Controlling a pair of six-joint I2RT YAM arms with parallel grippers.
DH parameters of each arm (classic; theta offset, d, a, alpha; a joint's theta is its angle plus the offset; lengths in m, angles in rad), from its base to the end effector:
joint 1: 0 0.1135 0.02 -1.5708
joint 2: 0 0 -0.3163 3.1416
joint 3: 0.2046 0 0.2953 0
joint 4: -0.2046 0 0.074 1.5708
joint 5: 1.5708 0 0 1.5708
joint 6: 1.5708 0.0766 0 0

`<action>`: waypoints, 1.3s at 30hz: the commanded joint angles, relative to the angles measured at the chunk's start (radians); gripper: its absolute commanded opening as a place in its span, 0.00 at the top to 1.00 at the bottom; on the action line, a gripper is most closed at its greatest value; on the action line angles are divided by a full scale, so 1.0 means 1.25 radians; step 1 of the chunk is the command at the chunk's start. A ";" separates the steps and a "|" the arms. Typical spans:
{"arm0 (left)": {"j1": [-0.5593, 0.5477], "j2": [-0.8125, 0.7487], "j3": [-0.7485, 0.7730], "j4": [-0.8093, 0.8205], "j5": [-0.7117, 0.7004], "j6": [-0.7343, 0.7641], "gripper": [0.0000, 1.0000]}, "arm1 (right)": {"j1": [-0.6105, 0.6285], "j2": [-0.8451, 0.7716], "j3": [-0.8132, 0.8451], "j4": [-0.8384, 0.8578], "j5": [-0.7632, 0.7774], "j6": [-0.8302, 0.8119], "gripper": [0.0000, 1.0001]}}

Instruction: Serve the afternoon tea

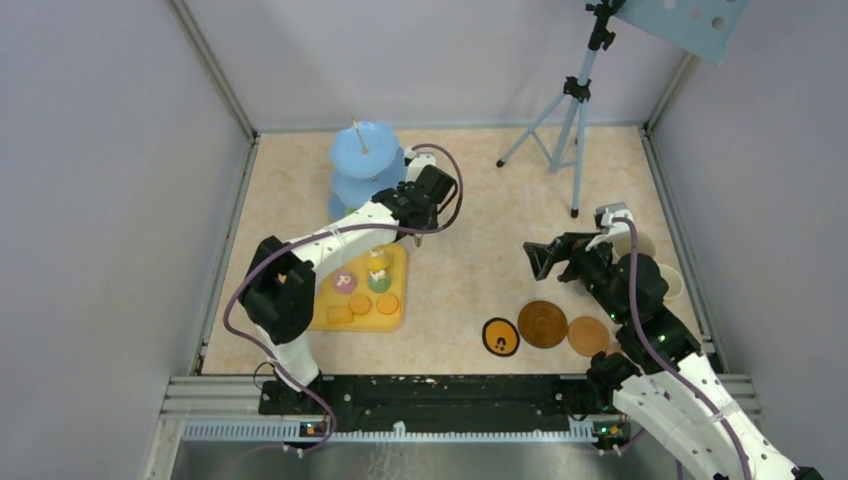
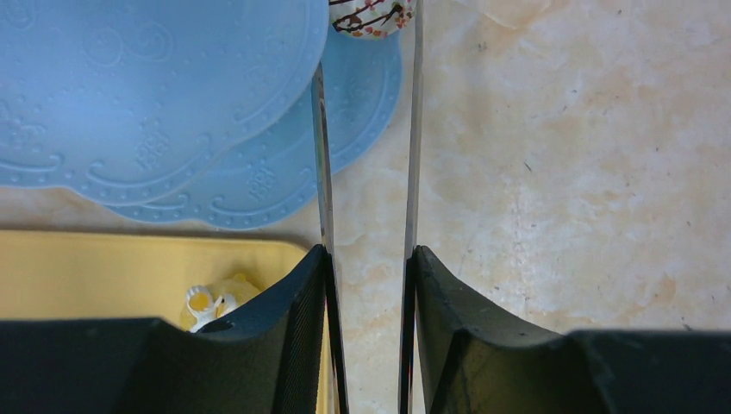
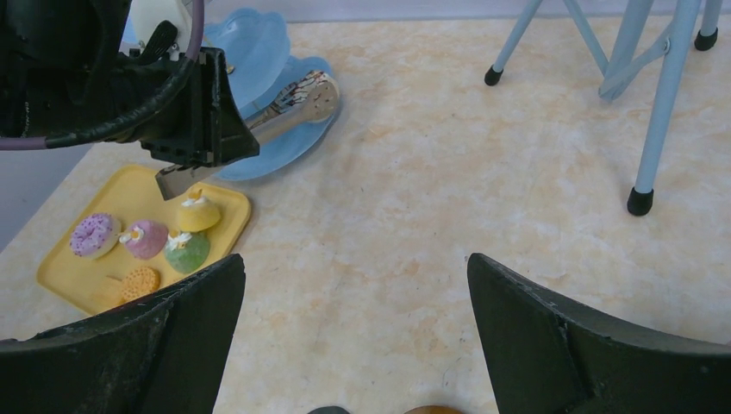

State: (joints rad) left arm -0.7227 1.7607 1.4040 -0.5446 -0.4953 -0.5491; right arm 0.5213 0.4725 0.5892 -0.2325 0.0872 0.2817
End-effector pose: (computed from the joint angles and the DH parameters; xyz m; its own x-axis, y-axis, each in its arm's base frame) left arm 0.3686 -0.2765 0.2685 -0.6899 -0.0038 -0.7239 0.0007 1.0000 -0.0060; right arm 0.1489 0.0778 0.3333 -0.2133 0.1969 -0.9569 -0.3766 0.8872 0.2665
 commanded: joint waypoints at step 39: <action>0.034 0.077 -0.042 0.155 -0.157 -0.010 0.42 | 0.007 -0.016 -0.015 0.017 -0.022 0.008 0.02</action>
State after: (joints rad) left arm -0.6792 1.8729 1.3476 -0.3614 -0.6888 -0.5491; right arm 0.5213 0.4583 0.5770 -0.2306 0.0662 0.2848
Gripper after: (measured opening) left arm 0.553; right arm 0.982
